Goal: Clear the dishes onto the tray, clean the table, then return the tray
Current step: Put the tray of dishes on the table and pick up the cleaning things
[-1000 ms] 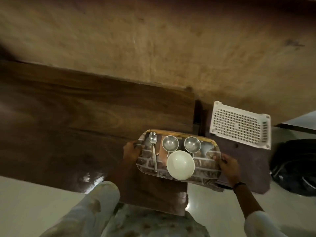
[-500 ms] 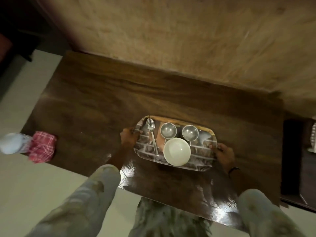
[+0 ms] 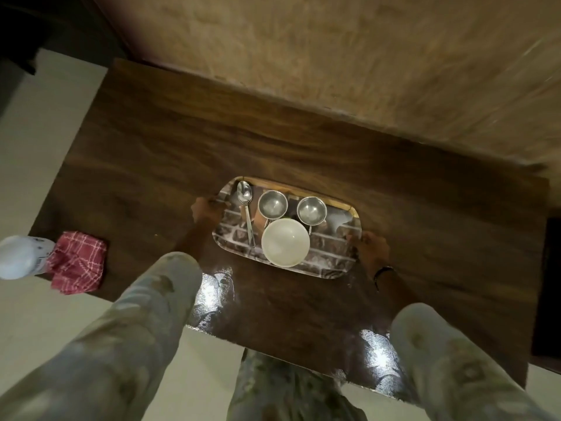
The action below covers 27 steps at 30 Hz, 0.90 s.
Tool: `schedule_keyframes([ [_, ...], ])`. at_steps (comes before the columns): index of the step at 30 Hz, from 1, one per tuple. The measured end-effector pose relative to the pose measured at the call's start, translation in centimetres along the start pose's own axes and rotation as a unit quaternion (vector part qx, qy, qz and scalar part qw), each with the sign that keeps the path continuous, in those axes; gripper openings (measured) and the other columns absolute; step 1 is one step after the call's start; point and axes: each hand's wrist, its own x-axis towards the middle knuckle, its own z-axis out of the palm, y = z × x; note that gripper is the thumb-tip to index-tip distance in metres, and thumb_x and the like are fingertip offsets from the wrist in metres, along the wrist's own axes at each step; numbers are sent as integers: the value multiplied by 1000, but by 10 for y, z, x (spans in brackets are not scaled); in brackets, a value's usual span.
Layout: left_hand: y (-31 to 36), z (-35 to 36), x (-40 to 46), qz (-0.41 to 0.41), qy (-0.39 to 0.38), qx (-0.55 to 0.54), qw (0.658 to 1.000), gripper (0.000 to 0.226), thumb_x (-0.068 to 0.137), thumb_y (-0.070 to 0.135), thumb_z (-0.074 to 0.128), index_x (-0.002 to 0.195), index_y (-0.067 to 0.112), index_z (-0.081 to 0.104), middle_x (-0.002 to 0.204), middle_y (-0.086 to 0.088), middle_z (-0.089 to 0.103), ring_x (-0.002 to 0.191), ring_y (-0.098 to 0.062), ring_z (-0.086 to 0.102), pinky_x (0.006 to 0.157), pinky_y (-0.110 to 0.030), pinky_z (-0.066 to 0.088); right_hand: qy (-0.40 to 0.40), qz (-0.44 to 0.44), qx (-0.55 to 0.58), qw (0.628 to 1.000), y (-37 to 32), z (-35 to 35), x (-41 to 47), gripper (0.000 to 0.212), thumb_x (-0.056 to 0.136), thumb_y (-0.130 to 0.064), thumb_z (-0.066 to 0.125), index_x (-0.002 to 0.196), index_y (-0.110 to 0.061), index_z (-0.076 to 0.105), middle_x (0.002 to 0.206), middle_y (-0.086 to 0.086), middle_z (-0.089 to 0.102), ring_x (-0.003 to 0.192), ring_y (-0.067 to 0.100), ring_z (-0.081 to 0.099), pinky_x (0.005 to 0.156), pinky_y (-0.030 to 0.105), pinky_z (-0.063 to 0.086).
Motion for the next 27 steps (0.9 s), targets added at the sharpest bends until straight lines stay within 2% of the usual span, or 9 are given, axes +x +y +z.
schedule_keyframes([
  [3,5,2,3,14,-5,1,1000,35,81,16,70,113,4,68,113,-25,68,107,-34,64,86,-33,48,10,24,17,1000,-4,4,-2,27,82,-24,72,104,-8,70,95,9,71,84,21,65,75,32,53],
  [6,8,4,4,26,-2,7,1000,35,83,15,68,116,3,66,114,-25,67,107,-34,63,78,-27,43,21,34,27,999,-2,7,0,28,80,-23,74,104,-9,71,98,12,72,87,24,67,82,39,57],
  [9,6,7,4,45,10,19,999,35,86,15,65,118,2,64,117,-26,66,112,-37,61,88,-34,46,17,38,19,999,0,6,3,29,80,-23,75,104,-8,71,94,11,72,80,20,65,79,37,57],
  [12,5,8,-2,57,28,5,998,39,83,13,68,118,-3,61,118,-28,63,113,-40,58,95,-40,44,2,39,10,999,-1,4,4,33,78,-24,76,105,-6,70,100,14,72,82,20,64,80,39,57],
  [16,0,9,-23,68,90,-44,993,50,75,19,69,111,-10,51,117,-30,55,110,-43,52,94,-44,38,42,19,36,998,-10,-7,-14,33,82,-16,72,112,-3,63,106,7,67,95,20,63,69,16,50],
  [18,-5,7,-39,66,107,-60,990,53,73,25,60,110,-12,49,115,-31,53,109,-44,50,93,-43,34,96,-4,47,994,-10,-12,-28,35,85,-12,67,118,-4,60,116,11,65,109,25,60,84,23,46],
  [20,-15,-1,-58,66,112,-72,989,49,80,20,65,112,-11,47,118,-31,51,112,-43,48,94,-42,33,129,-46,58,989,-6,-16,-43,32,87,-8,63,118,-3,59,118,16,64,112,29,59,93,33,45],
  [25,-62,-30,-101,54,106,-134,984,54,74,11,77,118,-2,49,119,-24,56,114,-36,55,97,-46,45,160,-159,43,973,-9,-17,-88,20,88,1,56,107,3,63,108,20,68,100,34,64,83,24,42],
  [27,-79,-44,-121,52,103,-161,980,53,77,8,75,121,-3,47,121,-24,57,114,-36,56,95,-40,46,141,-199,50,969,-19,-12,-107,21,88,-7,54,105,1,64,106,17,68,97,31,65,82,27,44],
])
